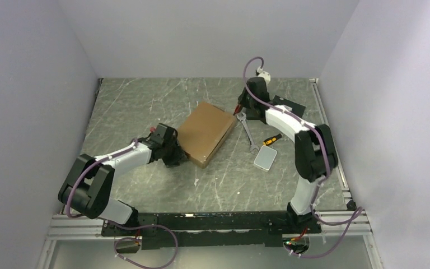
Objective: Unpack the express box
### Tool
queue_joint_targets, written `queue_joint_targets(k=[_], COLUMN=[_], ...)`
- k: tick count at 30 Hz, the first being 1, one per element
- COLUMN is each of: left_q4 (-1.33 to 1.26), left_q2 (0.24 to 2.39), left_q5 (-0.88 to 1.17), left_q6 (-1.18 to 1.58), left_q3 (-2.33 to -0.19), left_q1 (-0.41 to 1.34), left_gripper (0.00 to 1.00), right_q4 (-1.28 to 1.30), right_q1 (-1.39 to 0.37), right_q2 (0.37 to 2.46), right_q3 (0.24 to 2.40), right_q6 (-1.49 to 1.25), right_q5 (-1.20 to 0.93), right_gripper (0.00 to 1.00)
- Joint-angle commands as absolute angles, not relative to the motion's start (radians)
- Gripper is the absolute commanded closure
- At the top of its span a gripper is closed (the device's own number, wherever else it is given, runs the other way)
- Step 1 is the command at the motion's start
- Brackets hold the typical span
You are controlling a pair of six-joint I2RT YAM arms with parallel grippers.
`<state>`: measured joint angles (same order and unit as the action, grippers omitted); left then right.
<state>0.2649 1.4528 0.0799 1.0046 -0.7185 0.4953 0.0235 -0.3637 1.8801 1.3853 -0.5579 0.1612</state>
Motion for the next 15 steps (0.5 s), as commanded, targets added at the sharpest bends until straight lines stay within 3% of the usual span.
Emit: queue_joint_targets(k=[1, 5, 9, 15], left_q4=[0.352, 0.419, 0.493, 0.683], left_q2=[1.475, 1.538, 1.623, 1.677], left_q5=[0.003, 0.003, -0.123, -0.18], left_q6=[0.86, 0.783, 0.696, 0.627], left_q3=[-0.807, -0.926, -1.084, -1.273], left_q1=[0.383, 0.299, 0.251, 0.149], left_gripper=[0.47, 0.46, 0.37, 0.32], right_q4=[-0.032, -0.015, -0.019, 0.058], right_q1=[-0.461, -0.548, -0.672, -0.772], right_q2=[1.666, 1.499, 1.318, 1.113], right_q3=[1.168, 0.979, 0.784, 0.645], right_q6=[-0.625, -0.701, -0.798, -0.805], right_q5=[0.143, 0.23, 0.326, 0.417], right_gripper=[1.0, 1.0, 1.0, 1.0])
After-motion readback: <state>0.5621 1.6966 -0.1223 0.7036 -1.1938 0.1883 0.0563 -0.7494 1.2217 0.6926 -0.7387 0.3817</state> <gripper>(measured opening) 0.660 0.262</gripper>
